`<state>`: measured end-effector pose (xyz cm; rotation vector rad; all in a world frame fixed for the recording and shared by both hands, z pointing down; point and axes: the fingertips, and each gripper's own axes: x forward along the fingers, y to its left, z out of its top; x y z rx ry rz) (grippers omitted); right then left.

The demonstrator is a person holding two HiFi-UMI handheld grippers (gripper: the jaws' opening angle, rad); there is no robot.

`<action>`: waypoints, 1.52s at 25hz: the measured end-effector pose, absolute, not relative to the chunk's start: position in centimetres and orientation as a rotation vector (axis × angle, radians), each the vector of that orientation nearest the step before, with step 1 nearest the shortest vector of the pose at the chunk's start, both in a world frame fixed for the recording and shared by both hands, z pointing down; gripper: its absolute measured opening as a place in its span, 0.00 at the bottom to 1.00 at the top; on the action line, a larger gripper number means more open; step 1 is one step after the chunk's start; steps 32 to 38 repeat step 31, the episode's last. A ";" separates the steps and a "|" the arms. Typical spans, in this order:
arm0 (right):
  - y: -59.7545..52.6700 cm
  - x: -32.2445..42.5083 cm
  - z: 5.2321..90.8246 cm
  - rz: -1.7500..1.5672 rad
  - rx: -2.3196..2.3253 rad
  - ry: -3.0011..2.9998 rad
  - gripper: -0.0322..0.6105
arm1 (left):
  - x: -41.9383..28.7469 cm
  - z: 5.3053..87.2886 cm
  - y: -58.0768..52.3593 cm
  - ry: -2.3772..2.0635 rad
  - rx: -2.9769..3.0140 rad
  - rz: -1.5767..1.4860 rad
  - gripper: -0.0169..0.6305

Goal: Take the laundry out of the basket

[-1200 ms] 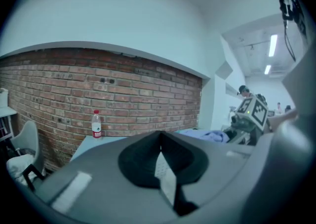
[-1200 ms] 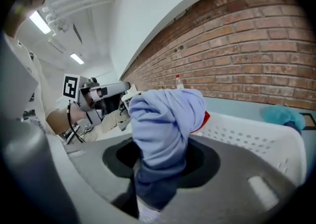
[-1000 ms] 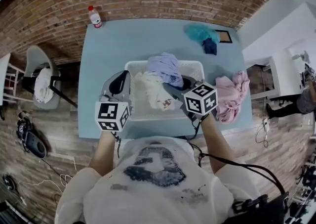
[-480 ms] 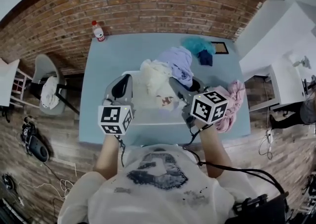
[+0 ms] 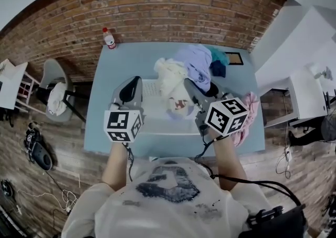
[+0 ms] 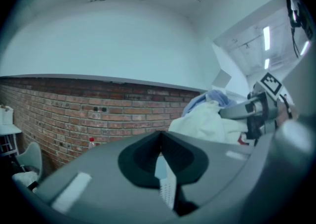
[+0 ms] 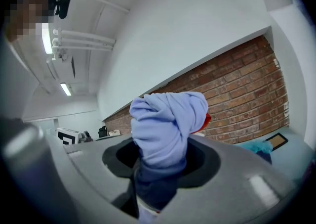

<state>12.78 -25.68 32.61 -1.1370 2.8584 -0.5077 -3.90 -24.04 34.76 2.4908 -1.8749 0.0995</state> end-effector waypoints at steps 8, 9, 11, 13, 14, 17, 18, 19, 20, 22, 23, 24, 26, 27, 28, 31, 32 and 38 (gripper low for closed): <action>-25.3 13.1 32.5 -0.495 -1.164 2.857 0.33 | -3.4 34.2 -23.9 -1.871 2.496 0.104 0.01; -25.2 13.2 32.6 -0.498 -1.166 2.856 0.33 | -3.3 34.3 -23.9 -1.870 2.496 0.105 0.01; -25.2 13.4 32.8 -0.503 -1.166 2.854 0.33 | -3.2 34.4 -23.9 -1.868 2.496 0.108 0.01; -25.2 13.4 32.8 -0.509 -1.164 2.853 0.33 | -3.2 34.5 -23.9 -1.868 2.493 0.109 0.01; -25.1 13.4 32.8 -0.510 -1.161 2.852 0.33 | -3.2 34.5 -23.9 -1.868 2.492 0.109 0.01; -25.0 13.4 32.6 -0.506 -1.157 2.849 0.33 | -3.3 34.3 -23.9 -1.871 2.493 0.106 0.01; -25.0 13.4 32.6 -0.505 -1.158 2.849 0.33 | -3.4 34.3 -23.9 -1.871 2.494 0.107 0.01; -25.0 13.4 32.6 -0.505 -1.159 2.849 0.33 | -3.4 34.4 -23.8 -1.872 2.494 0.108 0.01; -25.1 13.3 32.7 -0.506 -1.160 2.849 0.33 | -3.6 34.4 -23.8 -1.874 2.493 0.109 0.01; -25.1 13.1 32.8 -0.509 -1.158 2.849 0.33 | -4.1 34.5 -23.9 -1.882 2.484 0.108 0.01; -25.1 13.0 32.8 -0.509 -1.157 2.849 0.33 | -4.3 34.5 -23.9 -1.885 2.479 0.106 0.01; -25.1 12.9 32.8 -0.507 -1.157 2.850 0.33 | -4.5 34.5 -24.0 -1.887 2.476 0.103 0.01; -25.1 12.8 32.8 -0.502 -1.160 2.851 0.33 | -4.7 34.5 -24.1 -1.887 2.476 0.101 0.01; -25.1 12.8 32.8 -0.503 -1.160 2.851 0.33 | -4.7 34.6 -24.0 -1.885 2.476 0.102 0.01; -25.1 12.7 32.9 -0.504 -1.159 2.851 0.33 | -4.7 34.6 -24.0 -1.883 2.478 0.103 0.01; -25.0 12.4 33.2 -0.513 -1.158 2.852 0.33 | -4.7 34.9 -23.9 -1.876 2.482 0.106 0.01; -25.0 12.4 33.2 -0.513 -1.158 2.852 0.33 | -4.7 34.9 -23.9 -1.876 2.482 0.106 0.01; -25.0 12.4 33.2 -0.513 -1.158 2.852 0.33 | -4.7 34.9 -23.9 -1.876 2.482 0.106 0.01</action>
